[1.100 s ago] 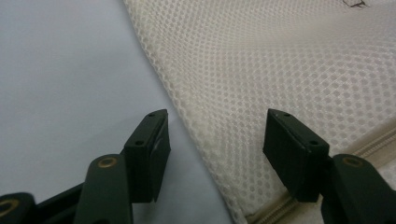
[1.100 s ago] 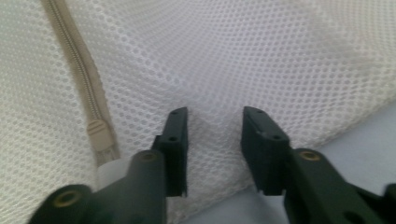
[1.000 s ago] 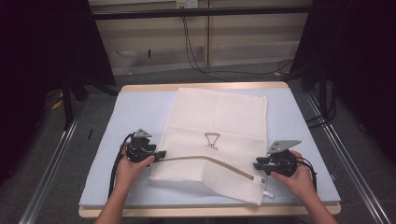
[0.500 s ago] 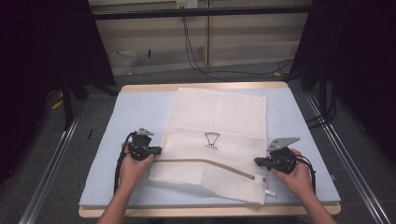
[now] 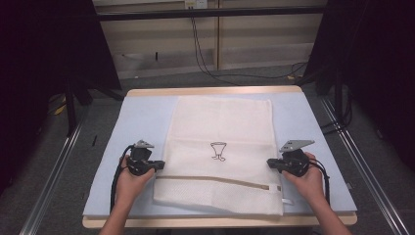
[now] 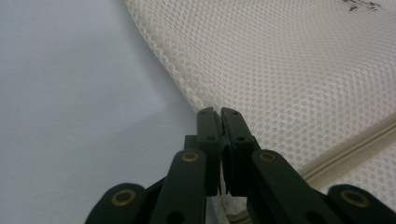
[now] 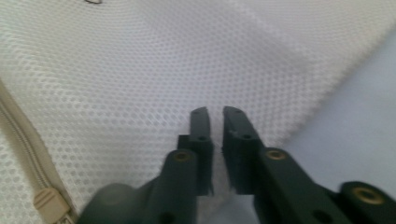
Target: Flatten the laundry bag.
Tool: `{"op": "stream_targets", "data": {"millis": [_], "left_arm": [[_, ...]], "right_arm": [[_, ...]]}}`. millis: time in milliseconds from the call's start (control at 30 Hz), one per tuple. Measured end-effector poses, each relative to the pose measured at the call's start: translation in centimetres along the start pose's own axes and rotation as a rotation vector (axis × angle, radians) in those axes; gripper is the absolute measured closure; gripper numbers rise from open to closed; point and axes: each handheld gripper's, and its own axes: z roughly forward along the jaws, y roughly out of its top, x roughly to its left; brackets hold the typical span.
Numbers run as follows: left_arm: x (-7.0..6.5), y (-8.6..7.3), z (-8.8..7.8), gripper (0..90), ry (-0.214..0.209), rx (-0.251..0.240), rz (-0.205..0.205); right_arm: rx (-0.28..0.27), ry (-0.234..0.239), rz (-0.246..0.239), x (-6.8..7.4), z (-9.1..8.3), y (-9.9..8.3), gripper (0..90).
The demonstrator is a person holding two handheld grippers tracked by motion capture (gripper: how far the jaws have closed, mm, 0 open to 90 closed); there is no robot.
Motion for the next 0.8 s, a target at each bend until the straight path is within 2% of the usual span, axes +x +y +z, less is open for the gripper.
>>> {"op": "stream_targets", "data": {"millis": [33,67,100,133,200,233,267,300,333,367,400,467,500,533,567,667,700,800], "left_arm": [[0.3,0.1,0.0,82.2,0.010,-0.014,0.013],[0.4,0.2,0.1,78.1,0.028,-0.042,-0.002],[0.7,0.3,0.2,73.4,0.047,-0.071,-0.016],[1.0,0.5,0.4,69.4,0.065,-0.079,-0.029],[1.2,0.7,1.1,57.8,0.070,-0.077,-0.051],[1.2,0.7,1.6,55.9,0.047,-0.044,-0.041],[1.0,0.6,2.0,55.8,0.052,-0.035,-0.037],[0.7,0.6,2.1,56.0,0.071,-0.044,-0.033],[0.7,0.7,2.1,57.8,0.069,-0.036,-0.027],[0.7,0.8,2.1,62.6,0.047,-0.029,-0.050],[0.6,0.8,2.1,66.3,0.057,-0.022,-0.044],[0.3,0.9,2.2,78.9,0.035,-0.016,-0.055],[0.1,1.0,2.1,83.5,0.046,-0.010,-0.044],[0.1,1.1,2.0,85.2,0.043,0.003,-0.037],[0.0,1.1,2.0,85.8,0.047,-0.013,-0.058],[0.6,0.8,1.5,86.3,0.043,-0.007,-0.072],[0.7,0.7,1.4,86.3,0.038,-0.017,-0.089],[1.3,0.2,0.5,86.4,0.051,-0.011,-0.096]], "right_arm": [[0.002,-0.033,0.010,0.1,-0.3,-0.1,69.2],[0.002,-0.042,0.044,0.2,-0.6,-0.2,66.9],[-0.001,-0.033,0.056,0.3,-0.8,-0.3,66.5],[0.009,-0.038,0.066,0.3,-0.9,-0.4,64.7],[0.019,-0.042,0.088,0.3,-1.0,-0.5,60.8],[0.032,-0.061,0.105,0.3,-1.1,-0.5,58.7],[0.038,-0.084,0.101,0.2,-1.1,-0.5,56.6],[0.035,-0.095,0.105,0.0,-1.1,-0.4,54.1],[0.039,-0.067,0.123,-0.1,-0.9,-0.5,53.9],[0.048,-0.067,0.127,-0.1,-0.7,-0.5,53.8],[0.052,-0.072,0.140,-0.1,-0.5,-0.6,58.2],[0.037,-0.030,0.135,-0.3,-0.4,-0.3,78.7],[0.030,-0.023,0.134,-0.5,-0.4,-0.2,84.7],[0.024,-0.014,0.133,-0.6,-0.3,-0.1,86.5],[0.017,-0.008,0.143,-0.8,-0.1,0.0,87.0],[0.008,-0.019,0.123,-1.2,0.5,0.5,87.6],[-0.001,-0.019,0.125,-1.3,0.6,0.7,87.6],[-0.013,-0.006,0.123,-1.3,1.2,1.1,87.6]]}}
